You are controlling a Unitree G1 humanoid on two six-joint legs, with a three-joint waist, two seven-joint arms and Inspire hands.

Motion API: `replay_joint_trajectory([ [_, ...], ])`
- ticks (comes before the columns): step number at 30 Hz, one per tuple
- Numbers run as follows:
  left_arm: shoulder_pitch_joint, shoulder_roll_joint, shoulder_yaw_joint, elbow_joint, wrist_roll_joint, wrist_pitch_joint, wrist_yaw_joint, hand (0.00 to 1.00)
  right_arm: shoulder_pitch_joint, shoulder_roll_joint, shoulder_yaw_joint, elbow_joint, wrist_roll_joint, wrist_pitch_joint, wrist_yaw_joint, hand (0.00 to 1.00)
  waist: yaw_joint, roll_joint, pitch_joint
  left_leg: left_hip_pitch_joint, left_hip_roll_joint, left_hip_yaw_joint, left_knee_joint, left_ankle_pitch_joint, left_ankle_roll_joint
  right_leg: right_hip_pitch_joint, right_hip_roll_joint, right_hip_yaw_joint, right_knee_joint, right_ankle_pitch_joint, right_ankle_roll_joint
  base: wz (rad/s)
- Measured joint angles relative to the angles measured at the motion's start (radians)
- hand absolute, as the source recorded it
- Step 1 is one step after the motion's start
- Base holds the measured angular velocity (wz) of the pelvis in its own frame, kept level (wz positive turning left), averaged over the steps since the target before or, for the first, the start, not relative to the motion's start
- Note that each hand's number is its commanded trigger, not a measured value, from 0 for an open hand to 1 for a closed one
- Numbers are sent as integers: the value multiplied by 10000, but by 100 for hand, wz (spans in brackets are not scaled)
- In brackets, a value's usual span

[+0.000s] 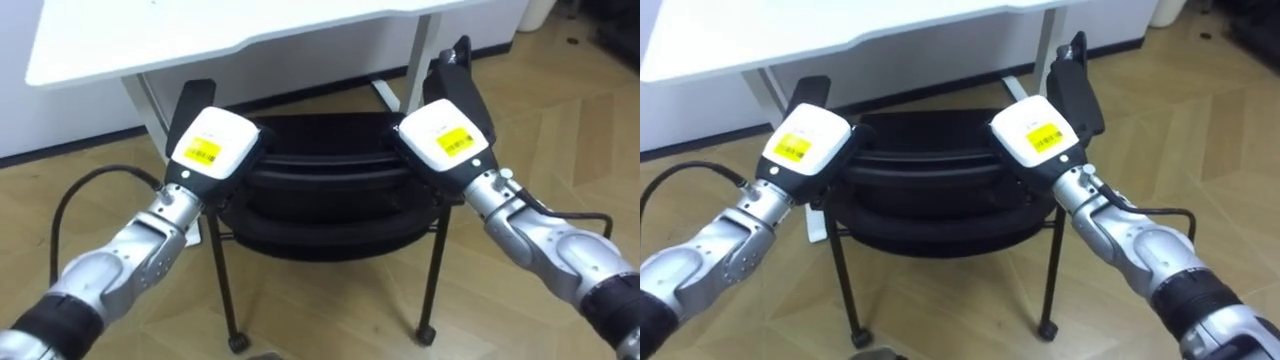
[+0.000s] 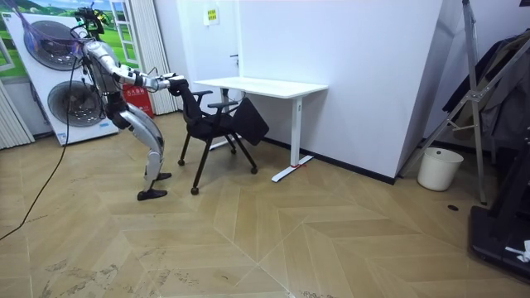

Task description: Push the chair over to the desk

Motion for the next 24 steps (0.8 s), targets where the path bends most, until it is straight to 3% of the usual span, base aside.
replay_joint_trajectory([
  [4, 87, -44, 495, -201, 515, -119, -90, 100, 72, 86, -154, -120, -39, 59, 9, 100, 19, -81, -45, 40, -2, 279, -115, -133, 233, 132, -99, 108, -129, 3, 267, -2],
  [5, 219, 30, 507, -328, 540, -120, -199, 100, 208, 145, -223, -153, -21, 68, -12, 100, 9, -276, -47, 161, 75, 532, -181, -185, 323, 269, -252, -12, 259, -54, 340, 21],
  [6, 229, 92, 491, -411, 543, -133, -256, 100, 326, 179, -242, -197, 26, 90, -45, 100, 18, -371, -4, 257, 123, 744, -178, -218, 365, 343, -418, -96, 863, -114, 305, 30],
  [7, 221, 131, 475, -572, 550, -133, -380, 100, 540, 238, -256, -270, 57, 186, -95, 100, -13, -592, -47, 475, 245, 1033, -116, -349, 347, 625, -788, -380, 1863, -120, 227, 19],
  [8, 248, 148, 491, -637, 550, -170, -400, 100, 562, 221, -234, -321, 64, 185, -93, 100, 36, -689, -58, 581, 304, 1127, 38, -572, 258, 757, -978, -518, 2330, 98, 68, 8],
  [9, 248, 143, 531, -631, 550, -195, -395, 100, 524, 199, -235, -339, 70, 188, -93, 100, 79, -640, -7, 640, 365, 1098, 180, -671, 205, 748, -980, -646, 2388, 181, 49, -29],
  [10, 251, 43, 645, -524, 551, -210, -383, 100, 390, 167, -185, -311, 63, 236, -79, 100, 315, -504, 139, 712, 363, 1001, 280, -793, 156, 645, -952, -785, 2531, 439, 47, -49],
  [11, 266, -9, 687, -473, 554, -207, -384, 100, 313, 135, -108, -284, 64, 260, -72, 100, 492, -393, 128, 699, 366, 990, 273, -852, 148, 567, -918, -826, 2640, 614, 78, -71],
  [12, 313, -47, 739, -382, 552, -243, -326, 100, 201, 111, -38, -279, 54, 257, -6, 100, 605, -208, 67, 644, 352, 849, 275, -918, 183, 325, -844, -884, 2790, 989, 21, -47],
  [13, 350, -27, 804, -342, 548, -272, -288, 100, 125, 168, -33, -260, -5, 259, 14, 100, 560, -116, 58, 582, 353, 688, 276, -925, 191, 213, -830, -957, 2887, 1347, -66, -16],
  [15, 188, 58, 738, -323, 550, -291, -225, 100, 110, 214, -45, -229, 16, 288, -51, 100, 509, -103, 66, 554, 390, 590, 290, -927, 197, 11, -791, -905, 3136, 1842, -187, 16],
  [16, 76, 64, 669, -288, 550, -290, -216, 100, 98, 210, -46, -196, 47, 327, -128, 100, 519, -30, 109, 537, 470, 442, 401, -968, 225, -100, -623, -853, 3271, 2224, -255, 8],
  [17, -2, 65, 628, -204, 555, -296, -195, 100, 84, 222, -69, -145, 54, 365, -251, 100, 538, 148, 118, 561, 544, 315, 486, -1055, 227, -245, -498, -844, 3427, 2631, -242, 7],
  [18, -38, 63, 601, -145, 562, -323, -177, 100, 82, 251, -69, -102, 54, 382, -299, 100, 536, 81, 161, 579, 532, 262, 489, -1077, 238, -308, -481, -828, 3519, 2814, -212, 10],
  [19, -286, 79, 485, 5, 565, -371, -134, 100, 83, 322, -82, 2, 67, 399, -360, 100, 553, 166, 174, 642, 536, 145, 491, -1108, 291, -419, -336, -761, 3662, 2948, -140, 0],
  [22, -588, 175, 370, 183, 557, -465, -74, 100, 53, 402, -28, -23, 176, 564, -413, 100, 749, 136, 253, 745, 586, -92, 544, -1271, 183, -1017, -10, -751, 3011, 1659, -23, -1],
  [24, -700, 190, 360, 432, 554, -590, 31, 100, 45, 462, -30, -31, 166, 616, -414, 100, 738, 110, 240, 764, 598, -258, 558, -1316, 97, -1388, 165, -737, 1505, 1564, -107, 36],
])
